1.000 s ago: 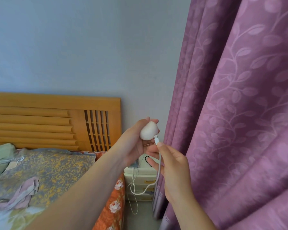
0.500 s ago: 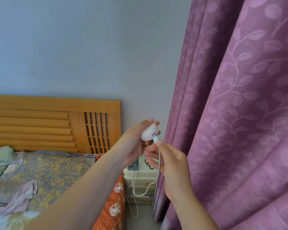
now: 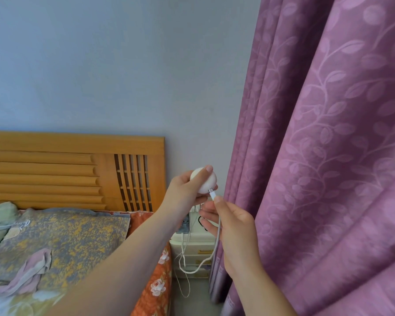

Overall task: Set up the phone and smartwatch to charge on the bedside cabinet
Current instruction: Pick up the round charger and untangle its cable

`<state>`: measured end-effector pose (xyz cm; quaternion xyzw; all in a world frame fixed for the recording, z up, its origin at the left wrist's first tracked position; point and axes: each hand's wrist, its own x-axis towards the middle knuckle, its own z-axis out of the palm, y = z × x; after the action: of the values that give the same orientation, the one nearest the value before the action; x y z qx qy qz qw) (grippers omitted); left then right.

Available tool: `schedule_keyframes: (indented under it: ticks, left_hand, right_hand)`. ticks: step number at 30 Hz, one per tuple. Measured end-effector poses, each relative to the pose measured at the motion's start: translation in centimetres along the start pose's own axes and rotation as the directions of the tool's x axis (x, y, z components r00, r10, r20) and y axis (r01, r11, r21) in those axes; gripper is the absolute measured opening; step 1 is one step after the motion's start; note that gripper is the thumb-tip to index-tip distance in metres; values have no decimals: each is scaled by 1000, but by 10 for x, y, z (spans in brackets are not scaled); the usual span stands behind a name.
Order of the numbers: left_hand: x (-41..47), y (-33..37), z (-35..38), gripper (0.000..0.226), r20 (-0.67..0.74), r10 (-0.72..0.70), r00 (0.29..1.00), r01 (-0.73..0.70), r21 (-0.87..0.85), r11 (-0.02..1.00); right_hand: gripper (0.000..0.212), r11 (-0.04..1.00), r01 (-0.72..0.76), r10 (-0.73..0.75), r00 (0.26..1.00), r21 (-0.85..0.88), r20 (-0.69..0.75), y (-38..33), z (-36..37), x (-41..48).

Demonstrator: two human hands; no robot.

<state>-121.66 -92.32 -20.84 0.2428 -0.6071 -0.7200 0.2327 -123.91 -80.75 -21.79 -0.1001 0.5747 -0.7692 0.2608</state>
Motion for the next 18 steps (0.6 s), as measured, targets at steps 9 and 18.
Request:
schedule_keyframes:
  ticks: [9, 18]
  left_hand:
    - [5, 5, -4, 43, 31, -48, 998, 47, 29, 998]
    - [11, -3, -4, 38, 93, -59, 994, 51, 84, 995]
  right_hand:
    - [24, 999, -23, 23, 1000, -38, 6, 4, 1, 9]
    - [26, 998, -63, 63, 998, -14, -27, 11, 2, 13]
